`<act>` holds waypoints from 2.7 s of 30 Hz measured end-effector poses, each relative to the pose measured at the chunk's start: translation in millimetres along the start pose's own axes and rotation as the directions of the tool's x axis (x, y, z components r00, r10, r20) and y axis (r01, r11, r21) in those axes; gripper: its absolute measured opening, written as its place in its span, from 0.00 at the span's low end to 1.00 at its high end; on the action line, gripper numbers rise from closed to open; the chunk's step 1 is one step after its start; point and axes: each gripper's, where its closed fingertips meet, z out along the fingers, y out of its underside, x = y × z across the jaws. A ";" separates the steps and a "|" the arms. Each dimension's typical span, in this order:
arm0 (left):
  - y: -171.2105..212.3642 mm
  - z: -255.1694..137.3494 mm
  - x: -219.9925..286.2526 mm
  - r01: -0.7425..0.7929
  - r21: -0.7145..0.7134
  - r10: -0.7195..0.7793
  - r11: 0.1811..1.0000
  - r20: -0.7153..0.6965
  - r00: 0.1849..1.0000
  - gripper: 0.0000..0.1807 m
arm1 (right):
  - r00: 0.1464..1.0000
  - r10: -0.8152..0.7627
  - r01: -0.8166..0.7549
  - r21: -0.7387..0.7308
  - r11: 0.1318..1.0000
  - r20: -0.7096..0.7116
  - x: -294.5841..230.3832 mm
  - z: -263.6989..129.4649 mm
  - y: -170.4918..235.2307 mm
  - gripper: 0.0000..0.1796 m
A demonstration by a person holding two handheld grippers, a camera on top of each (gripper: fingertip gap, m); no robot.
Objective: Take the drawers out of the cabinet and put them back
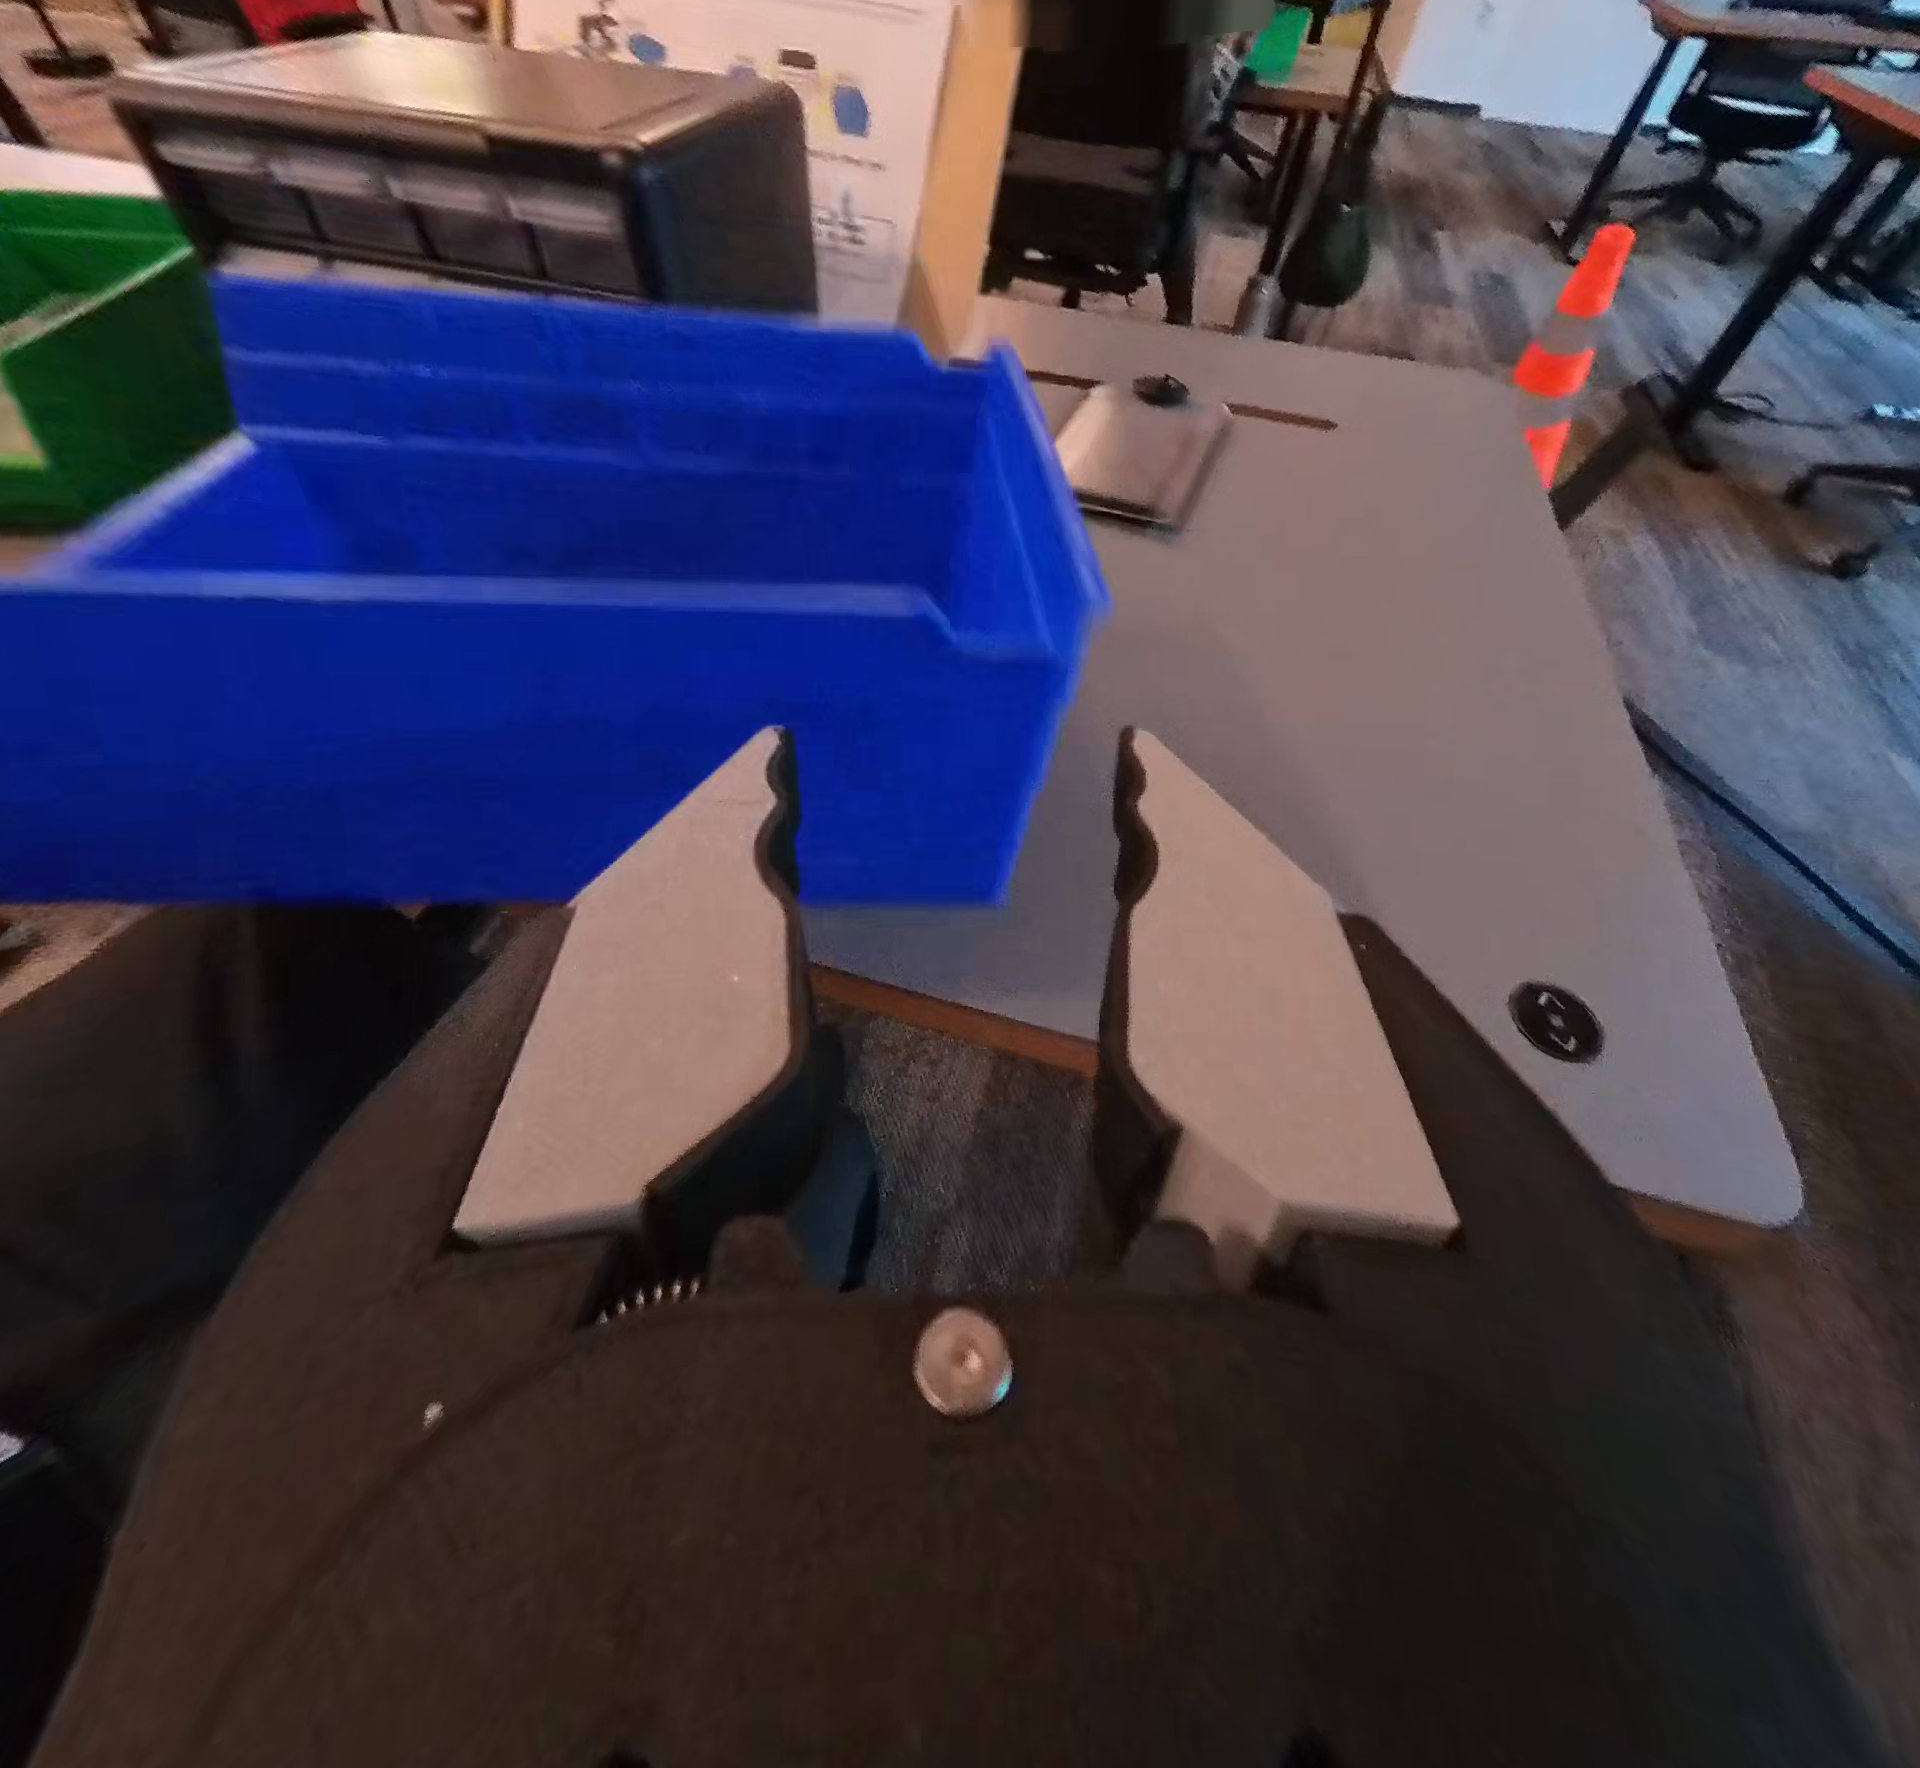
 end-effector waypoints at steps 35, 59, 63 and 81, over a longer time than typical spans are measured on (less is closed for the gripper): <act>126.2 -96.4 -109.7 0.383 -0.215 -0.358 0.898 0.149 0.922 0.33 | 0.916 -0.386 0.247 -0.604 0.758 -0.110 -0.9 92.7 100.9 0.10; 255.7 -242.5 -346.9 0.431 -0.445 0.129 0.785 0.798 0.588 0.09 | 0.947 -0.288 0.316 -0.267 0.910 0.141 -93.1 203.1 76.3 0.18; 256.0 -277.6 -340.5 0.429 -0.397 0.117 0.811 0.830 0.546 0.02 | 0.907 -0.280 0.377 -0.310 0.873 0.315 -86.3 168.2 91.2 0.14; 205.7 -262.6 -289.4 0.402 -0.253 -0.031 0.880 0.814 0.579 0.25 | 0.976 -0.169 0.192 -0.180 0.965 0.140 -58.9 138.3 39.0 0.19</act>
